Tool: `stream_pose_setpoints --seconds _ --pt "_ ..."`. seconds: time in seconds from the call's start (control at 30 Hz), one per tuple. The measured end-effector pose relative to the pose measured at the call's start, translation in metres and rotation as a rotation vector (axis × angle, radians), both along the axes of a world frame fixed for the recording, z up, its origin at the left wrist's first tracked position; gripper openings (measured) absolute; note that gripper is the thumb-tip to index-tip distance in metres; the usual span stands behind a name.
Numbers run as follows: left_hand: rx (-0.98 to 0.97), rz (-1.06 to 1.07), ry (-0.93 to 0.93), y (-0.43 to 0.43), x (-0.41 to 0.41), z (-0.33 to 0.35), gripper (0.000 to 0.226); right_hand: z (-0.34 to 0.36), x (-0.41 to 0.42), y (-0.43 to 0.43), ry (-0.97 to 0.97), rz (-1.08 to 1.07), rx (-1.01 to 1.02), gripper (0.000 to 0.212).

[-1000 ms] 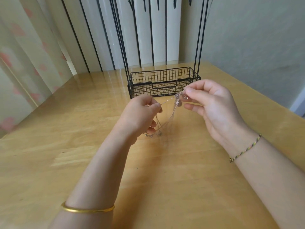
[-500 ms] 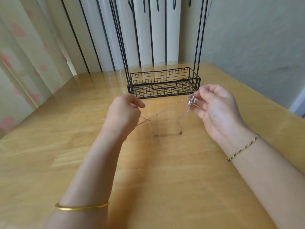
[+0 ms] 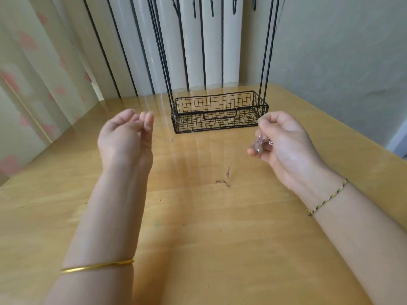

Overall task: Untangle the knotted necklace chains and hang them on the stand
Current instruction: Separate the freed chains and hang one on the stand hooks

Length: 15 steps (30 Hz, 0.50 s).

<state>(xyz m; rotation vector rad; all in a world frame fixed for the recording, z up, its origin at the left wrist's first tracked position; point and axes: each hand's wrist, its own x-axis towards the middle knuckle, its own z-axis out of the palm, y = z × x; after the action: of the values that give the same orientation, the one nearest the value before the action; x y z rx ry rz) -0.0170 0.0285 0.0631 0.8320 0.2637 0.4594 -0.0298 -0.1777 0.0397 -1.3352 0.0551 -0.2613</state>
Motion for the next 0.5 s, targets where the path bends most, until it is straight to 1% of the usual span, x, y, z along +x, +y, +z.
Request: stream_pose_setpoints --seconds 0.03,0.07,0.1,0.13,0.2,0.23,0.3,0.37,0.43,0.5 --pt "-0.078 -0.067 0.026 0.002 0.000 0.000 0.029 -0.001 0.000 -0.001 0.007 0.008 0.007 0.018" --pt "-0.081 -0.111 0.067 0.003 0.000 -0.001 0.031 -0.001 0.000 -0.001 0.013 0.016 0.023 0.018" --pt "-0.023 -0.142 0.112 0.002 0.000 -0.002 0.030 -0.001 0.000 0.000 0.015 0.025 0.042 0.017" --pt "0.086 -0.167 0.159 0.001 -0.001 -0.003 0.025 -0.001 0.000 0.000 0.011 0.033 0.055 0.017" --pt "0.399 -0.225 0.234 -0.006 -0.003 -0.005 0.015 0.000 -0.002 0.001 -0.015 0.053 0.052 0.016" --pt "0.560 -0.274 0.237 -0.010 -0.005 -0.005 0.014 0.001 -0.003 0.001 -0.034 0.066 0.037 0.015" --pt "0.799 -0.427 0.164 -0.022 -0.012 -0.006 0.016 0.001 -0.005 0.003 -0.080 0.098 -0.013 0.014" --pt "0.964 -0.605 0.059 -0.038 -0.019 -0.008 0.015 0.001 -0.006 0.004 -0.119 0.132 -0.062 0.015" --pt "1.060 -0.728 -0.007 -0.052 -0.022 -0.011 0.013 0.002 -0.007 0.004 -0.153 0.155 -0.105 0.017" --pt "1.084 -0.766 -0.020 -0.058 -0.023 -0.014 0.012 0.003 -0.008 0.003 -0.175 0.155 -0.150 0.019"
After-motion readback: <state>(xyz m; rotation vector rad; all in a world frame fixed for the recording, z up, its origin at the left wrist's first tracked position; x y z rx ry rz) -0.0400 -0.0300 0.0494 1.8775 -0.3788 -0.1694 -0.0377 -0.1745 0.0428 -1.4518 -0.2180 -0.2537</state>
